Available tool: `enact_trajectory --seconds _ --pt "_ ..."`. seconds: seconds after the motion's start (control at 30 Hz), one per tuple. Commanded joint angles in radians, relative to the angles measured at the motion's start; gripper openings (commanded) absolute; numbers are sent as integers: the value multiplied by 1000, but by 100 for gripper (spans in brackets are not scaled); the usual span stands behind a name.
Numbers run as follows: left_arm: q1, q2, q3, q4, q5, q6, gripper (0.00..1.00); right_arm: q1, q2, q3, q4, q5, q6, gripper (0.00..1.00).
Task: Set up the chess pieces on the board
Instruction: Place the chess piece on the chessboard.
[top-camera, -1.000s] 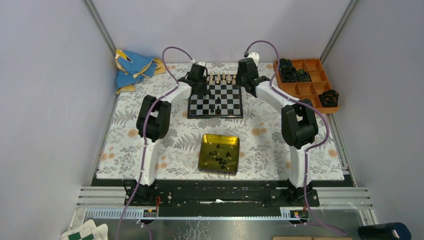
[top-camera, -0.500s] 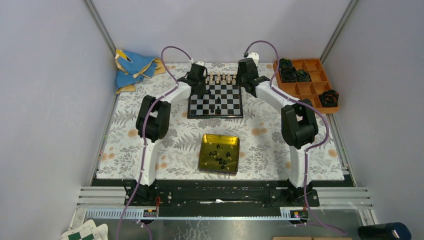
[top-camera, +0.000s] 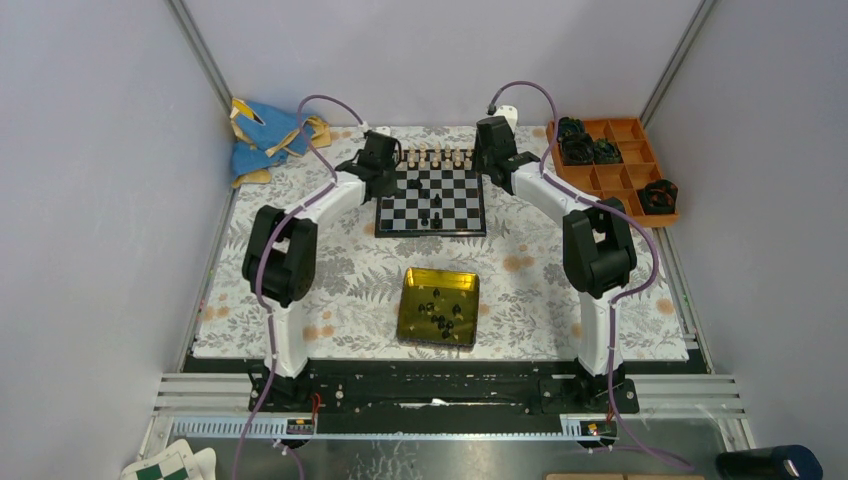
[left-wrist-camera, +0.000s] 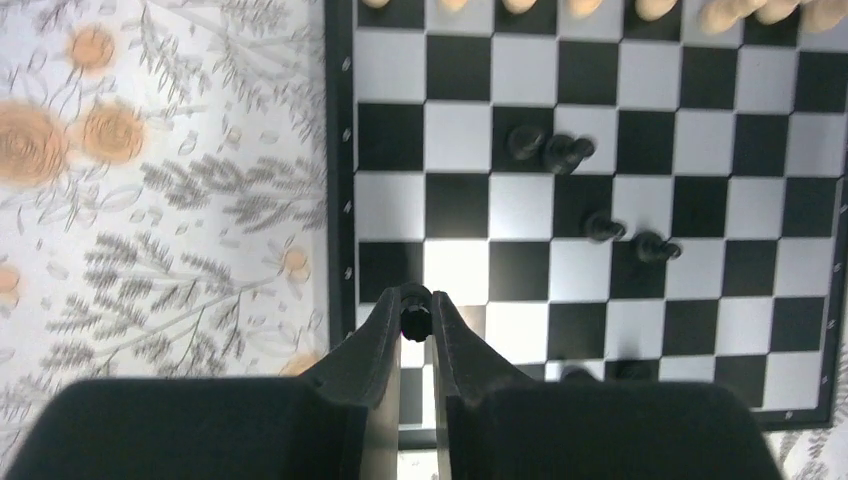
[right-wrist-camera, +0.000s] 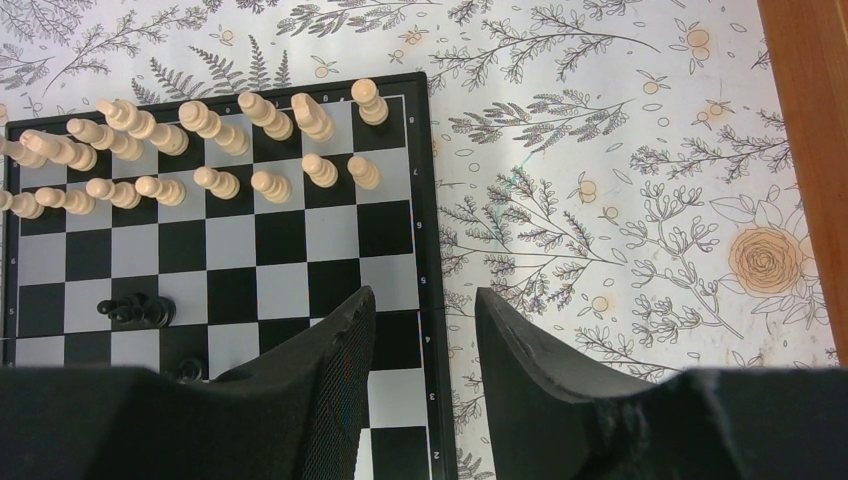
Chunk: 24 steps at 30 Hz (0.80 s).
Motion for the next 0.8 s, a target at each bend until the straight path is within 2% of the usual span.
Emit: enact_trajectory --seconds 0.0,0.37,0.77 --pt "-13 -75 -86 -54 -40 -40 0 -3 -76 11 -2 -7 -9 48" --pt "-47 -169 -240 -68 -34 -88 0 -3 -98 -4 -3 -30 4 48" --pt "-56 -120 -211 -62 -43 -98 0 -3 -118 -40 2 -27 -7 47"
